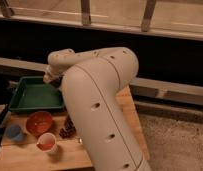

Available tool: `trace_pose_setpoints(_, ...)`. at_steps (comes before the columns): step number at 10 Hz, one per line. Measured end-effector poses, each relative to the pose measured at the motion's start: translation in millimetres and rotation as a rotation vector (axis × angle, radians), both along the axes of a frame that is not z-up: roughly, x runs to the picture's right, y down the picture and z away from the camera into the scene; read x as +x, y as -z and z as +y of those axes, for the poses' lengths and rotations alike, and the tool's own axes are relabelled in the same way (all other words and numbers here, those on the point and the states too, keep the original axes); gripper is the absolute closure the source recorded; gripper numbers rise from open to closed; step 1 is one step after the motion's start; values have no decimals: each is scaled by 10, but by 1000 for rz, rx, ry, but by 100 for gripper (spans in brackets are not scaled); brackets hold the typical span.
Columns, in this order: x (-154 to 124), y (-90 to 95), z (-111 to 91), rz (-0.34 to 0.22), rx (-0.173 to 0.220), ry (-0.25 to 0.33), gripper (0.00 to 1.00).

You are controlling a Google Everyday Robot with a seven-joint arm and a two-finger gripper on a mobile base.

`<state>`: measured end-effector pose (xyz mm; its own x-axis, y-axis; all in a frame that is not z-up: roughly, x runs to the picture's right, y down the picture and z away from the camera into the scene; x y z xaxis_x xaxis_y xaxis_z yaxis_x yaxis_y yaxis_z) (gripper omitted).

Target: Place eraser in purple bowl

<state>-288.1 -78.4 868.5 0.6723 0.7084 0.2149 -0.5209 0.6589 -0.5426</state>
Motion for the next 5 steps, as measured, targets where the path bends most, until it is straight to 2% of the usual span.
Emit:
trace_pose_setpoints(2,12,-11,11,4,-10,-9,43)
trace_pose_setpoints(3,11,-12,13,5,-12,-10,38)
trace_pose_setpoints(5,12,3,-1,11,-12,-12,40)
